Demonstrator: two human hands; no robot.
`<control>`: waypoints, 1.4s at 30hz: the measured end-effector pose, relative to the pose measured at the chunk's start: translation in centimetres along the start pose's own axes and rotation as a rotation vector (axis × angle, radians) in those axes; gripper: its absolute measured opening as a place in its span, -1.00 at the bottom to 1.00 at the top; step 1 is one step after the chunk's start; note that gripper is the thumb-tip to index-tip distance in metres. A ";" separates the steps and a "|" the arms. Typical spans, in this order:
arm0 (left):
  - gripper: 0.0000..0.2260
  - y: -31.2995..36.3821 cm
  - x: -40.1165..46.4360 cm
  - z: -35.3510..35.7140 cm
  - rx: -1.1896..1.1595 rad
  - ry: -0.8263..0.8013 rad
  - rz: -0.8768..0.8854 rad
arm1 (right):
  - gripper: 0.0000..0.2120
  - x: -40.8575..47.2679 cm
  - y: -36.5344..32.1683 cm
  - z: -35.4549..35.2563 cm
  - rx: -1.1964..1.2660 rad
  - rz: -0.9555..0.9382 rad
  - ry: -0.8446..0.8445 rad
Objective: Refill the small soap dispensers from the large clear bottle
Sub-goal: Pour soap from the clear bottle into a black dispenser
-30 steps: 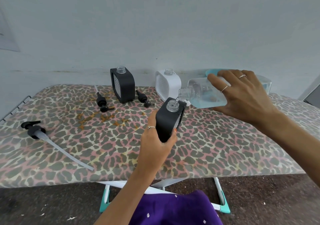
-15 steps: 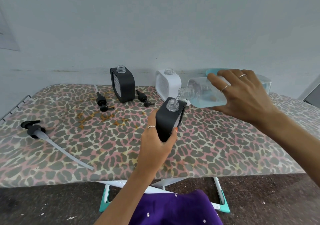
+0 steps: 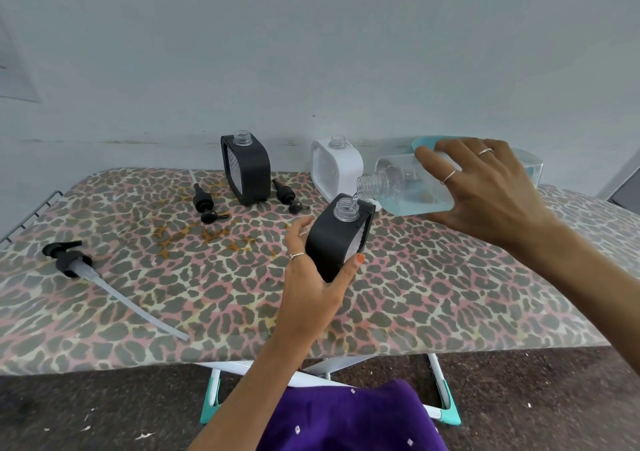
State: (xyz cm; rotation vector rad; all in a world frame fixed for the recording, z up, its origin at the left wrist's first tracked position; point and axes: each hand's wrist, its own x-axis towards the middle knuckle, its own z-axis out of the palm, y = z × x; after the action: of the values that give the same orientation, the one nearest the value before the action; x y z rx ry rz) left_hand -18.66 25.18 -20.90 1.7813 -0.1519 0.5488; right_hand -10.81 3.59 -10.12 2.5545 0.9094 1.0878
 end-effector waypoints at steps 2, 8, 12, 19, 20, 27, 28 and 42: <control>-0.40 -0.2 0.0 0.0 -0.011 -0.004 -0.006 | -0.18 0.0 0.0 0.0 -0.003 0.001 -0.008; -0.40 -0.3 0.0 0.1 -0.015 -0.012 -0.009 | -0.18 -0.1 0.1 0.1 -0.005 0.002 -0.014; -0.36 -0.4 0.1 0.1 -0.001 -0.006 0.008 | -0.18 -0.1 0.2 0.2 -0.006 0.005 -0.013; -0.40 -1.0 0.1 0.0 0.044 0.008 0.007 | -0.24 -0.1 0.1 0.2 -0.006 0.000 0.025; -0.40 -0.8 0.1 -0.1 0.038 0.009 0.006 | -0.24 -0.1 0.1 0.2 -0.007 0.001 0.022; -0.46 0.0 0.1 -0.2 0.090 0.024 -0.040 | -0.21 0.0 0.2 0.2 -0.017 -0.001 0.021; -0.47 -0.1 0.1 -0.2 0.089 0.017 -0.040 | -0.21 -0.1 0.2 0.2 -0.021 0.000 0.022; -0.52 0.4 -0.1 -0.4 0.063 -0.029 -0.044 | -0.20 0.0 0.4 0.4 -0.023 -0.010 0.007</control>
State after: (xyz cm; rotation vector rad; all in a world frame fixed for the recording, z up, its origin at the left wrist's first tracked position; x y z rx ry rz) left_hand -19.03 25.40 -20.56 1.8500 -0.1164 0.5011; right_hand -10.39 3.28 -10.21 2.5266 0.9046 1.0982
